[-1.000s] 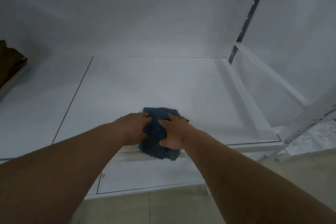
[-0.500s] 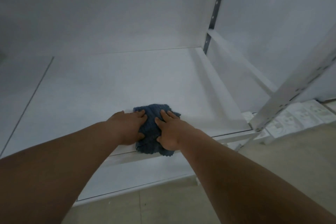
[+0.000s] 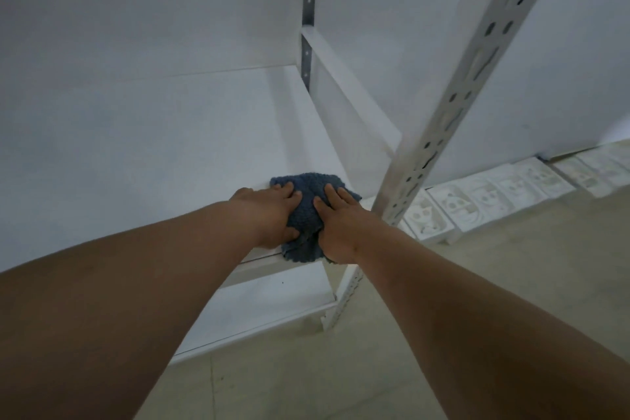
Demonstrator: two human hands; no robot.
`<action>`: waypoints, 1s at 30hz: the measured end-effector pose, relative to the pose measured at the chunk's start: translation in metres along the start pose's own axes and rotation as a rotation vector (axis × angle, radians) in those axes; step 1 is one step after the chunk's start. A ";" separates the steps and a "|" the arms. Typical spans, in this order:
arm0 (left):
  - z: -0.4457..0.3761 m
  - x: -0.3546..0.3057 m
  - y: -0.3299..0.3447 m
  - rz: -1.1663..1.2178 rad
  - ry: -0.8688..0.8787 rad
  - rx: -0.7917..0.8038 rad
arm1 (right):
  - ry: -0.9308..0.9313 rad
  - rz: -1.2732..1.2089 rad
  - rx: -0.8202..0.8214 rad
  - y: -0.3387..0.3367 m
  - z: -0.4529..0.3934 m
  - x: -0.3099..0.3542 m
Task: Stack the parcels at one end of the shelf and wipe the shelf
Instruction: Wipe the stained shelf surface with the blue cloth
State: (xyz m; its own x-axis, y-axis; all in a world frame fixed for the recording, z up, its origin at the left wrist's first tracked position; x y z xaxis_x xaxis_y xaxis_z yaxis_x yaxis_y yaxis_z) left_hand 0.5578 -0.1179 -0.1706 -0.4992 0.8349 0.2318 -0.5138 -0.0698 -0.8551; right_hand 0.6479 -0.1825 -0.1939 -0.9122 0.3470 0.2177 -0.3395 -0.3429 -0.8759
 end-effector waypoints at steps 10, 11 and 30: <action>0.001 -0.022 0.001 -0.022 0.014 0.031 | 0.045 0.056 -0.003 -0.004 0.012 -0.006; 0.005 -0.019 0.002 -0.028 0.014 0.033 | 0.036 0.068 0.003 -0.003 0.014 0.000; 0.184 0.159 0.133 0.098 -0.178 0.047 | -0.235 0.230 0.036 0.056 0.022 0.266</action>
State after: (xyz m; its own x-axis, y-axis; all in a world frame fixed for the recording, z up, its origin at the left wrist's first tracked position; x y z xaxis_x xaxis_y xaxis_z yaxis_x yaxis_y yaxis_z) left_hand 0.2813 -0.0949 -0.1622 -0.6621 0.7132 0.2302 -0.4862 -0.1751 -0.8561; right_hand 0.3811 -0.1292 -0.1759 -0.9925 0.0471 0.1130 -0.1223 -0.4207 -0.8989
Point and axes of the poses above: each hand's wrist, its own z-axis away from the middle knuckle, its own y-axis out of the palm, x = y × z, the point moved 8 cm from there along -z, towards the middle knuckle, and after that the axes turned 7 degrees about -z, right-handed, at the moved point
